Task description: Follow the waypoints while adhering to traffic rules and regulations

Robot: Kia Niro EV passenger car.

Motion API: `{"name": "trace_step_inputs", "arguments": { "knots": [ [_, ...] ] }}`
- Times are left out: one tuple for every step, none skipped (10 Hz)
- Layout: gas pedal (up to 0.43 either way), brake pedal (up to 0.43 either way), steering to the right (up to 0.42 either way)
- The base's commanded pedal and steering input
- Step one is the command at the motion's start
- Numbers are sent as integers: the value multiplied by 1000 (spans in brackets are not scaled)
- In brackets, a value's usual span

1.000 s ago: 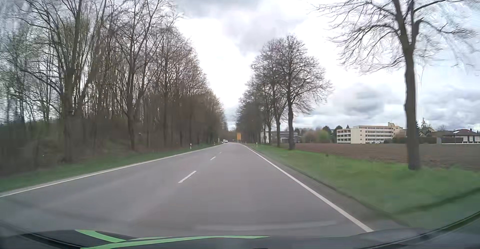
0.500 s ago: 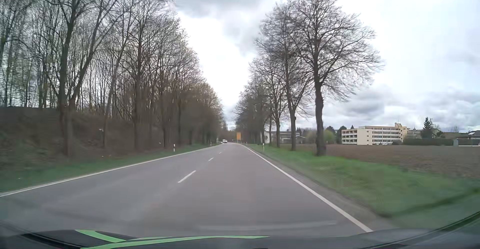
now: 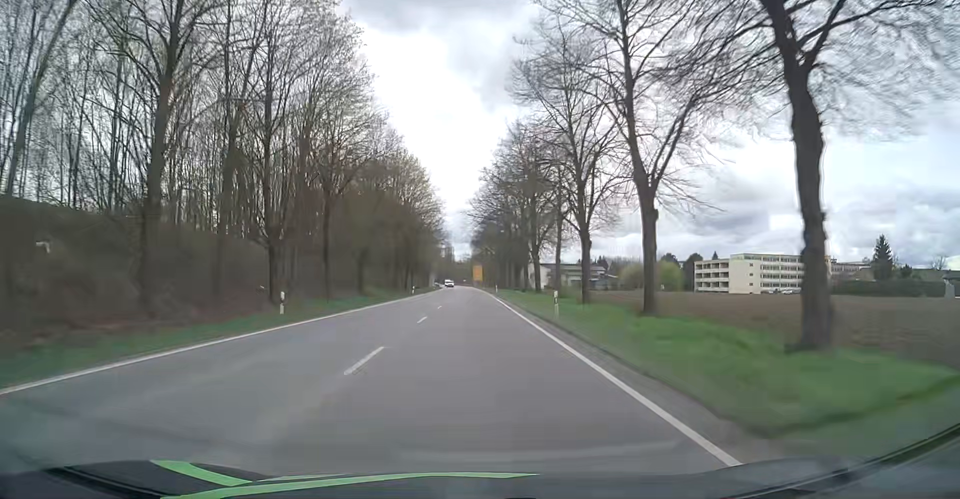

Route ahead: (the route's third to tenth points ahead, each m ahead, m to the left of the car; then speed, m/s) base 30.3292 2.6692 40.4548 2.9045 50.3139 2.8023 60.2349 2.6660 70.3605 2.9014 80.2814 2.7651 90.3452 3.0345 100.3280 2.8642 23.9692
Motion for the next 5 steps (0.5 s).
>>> {"name": "trace_step_inputs", "arguments": {
  "knots": [
    [209, 0, 1],
    [209, 0, 1],
    [209, 0, 1],
    [209, 0, 1],
    [209, 0, 1]
  ]
}}
